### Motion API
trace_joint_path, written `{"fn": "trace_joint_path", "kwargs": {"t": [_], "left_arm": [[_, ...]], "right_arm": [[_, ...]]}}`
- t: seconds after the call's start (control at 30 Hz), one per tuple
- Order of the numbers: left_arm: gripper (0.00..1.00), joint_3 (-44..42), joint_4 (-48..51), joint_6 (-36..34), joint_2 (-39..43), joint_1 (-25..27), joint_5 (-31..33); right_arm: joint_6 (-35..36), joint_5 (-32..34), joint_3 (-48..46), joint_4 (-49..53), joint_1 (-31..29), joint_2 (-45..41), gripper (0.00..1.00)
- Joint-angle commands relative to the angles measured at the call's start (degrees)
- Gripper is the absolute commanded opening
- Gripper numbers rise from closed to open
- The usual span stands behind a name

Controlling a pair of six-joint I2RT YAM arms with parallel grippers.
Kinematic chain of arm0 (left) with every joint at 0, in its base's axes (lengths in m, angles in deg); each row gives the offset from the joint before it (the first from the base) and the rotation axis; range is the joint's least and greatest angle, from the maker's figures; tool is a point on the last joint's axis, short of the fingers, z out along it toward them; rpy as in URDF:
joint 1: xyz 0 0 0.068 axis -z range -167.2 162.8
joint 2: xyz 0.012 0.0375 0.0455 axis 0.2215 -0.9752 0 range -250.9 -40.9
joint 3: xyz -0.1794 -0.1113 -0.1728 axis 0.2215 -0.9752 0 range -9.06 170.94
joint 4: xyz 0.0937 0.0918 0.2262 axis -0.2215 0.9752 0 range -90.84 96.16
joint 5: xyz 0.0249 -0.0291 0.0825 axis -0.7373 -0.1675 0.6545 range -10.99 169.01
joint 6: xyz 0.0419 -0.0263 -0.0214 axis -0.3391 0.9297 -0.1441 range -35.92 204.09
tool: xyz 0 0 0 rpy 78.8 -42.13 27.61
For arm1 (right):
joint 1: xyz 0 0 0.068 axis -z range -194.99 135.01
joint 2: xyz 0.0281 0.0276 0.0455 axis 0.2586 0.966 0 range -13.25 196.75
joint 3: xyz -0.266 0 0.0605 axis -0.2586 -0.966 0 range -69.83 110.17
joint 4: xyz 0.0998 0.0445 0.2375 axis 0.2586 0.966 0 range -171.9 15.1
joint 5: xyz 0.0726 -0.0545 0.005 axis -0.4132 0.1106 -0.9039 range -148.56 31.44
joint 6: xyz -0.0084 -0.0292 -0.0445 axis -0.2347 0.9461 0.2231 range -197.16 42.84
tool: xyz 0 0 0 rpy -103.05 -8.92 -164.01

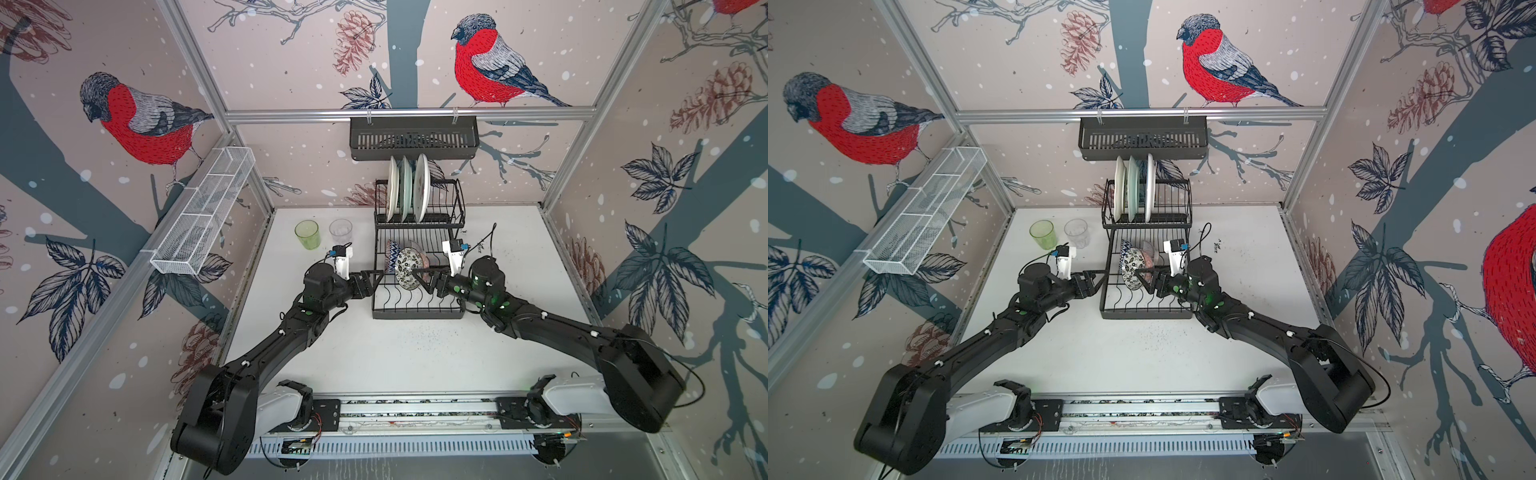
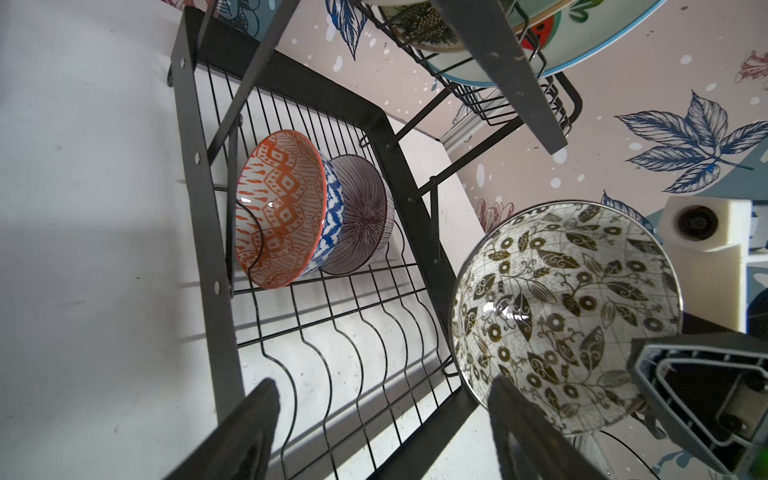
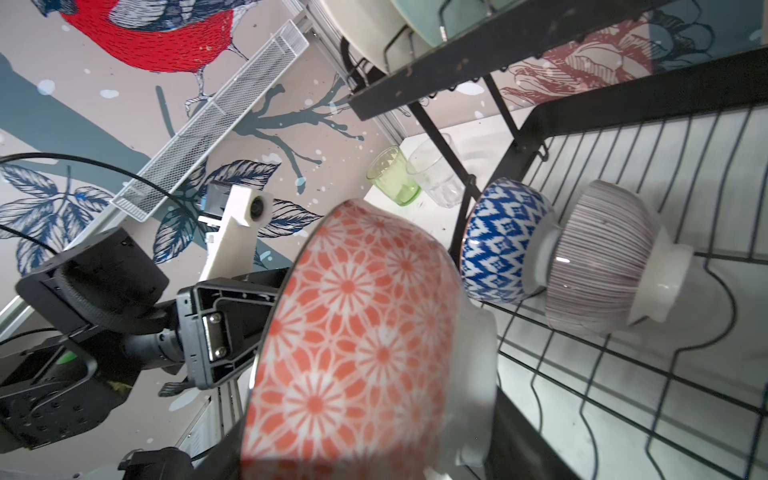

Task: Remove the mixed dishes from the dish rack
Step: 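Close the right gripper on the pink floral bowl and lift it out, then grasp the pink floral bowl with the left gripper while the right releases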

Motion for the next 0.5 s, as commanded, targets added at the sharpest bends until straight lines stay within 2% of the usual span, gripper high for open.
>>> {"fn": "trace_joint_path", "kwargs": {"t": [0.0, 0.47], "left_arm": [[0.79, -0.15, -4.03, 0.20, -0.32, 0.27, -1.52], [0.61, -0.21, -8.33, 2.98, -3.97, 1.00, -4.51]], "right_arm": [[0.10, -0.04, 1.27, -4.47, -1.14, 0.50, 0.63], [-0.94, -2.73, 5.67, -6.42, -4.75, 5.39, 0.63]]}}
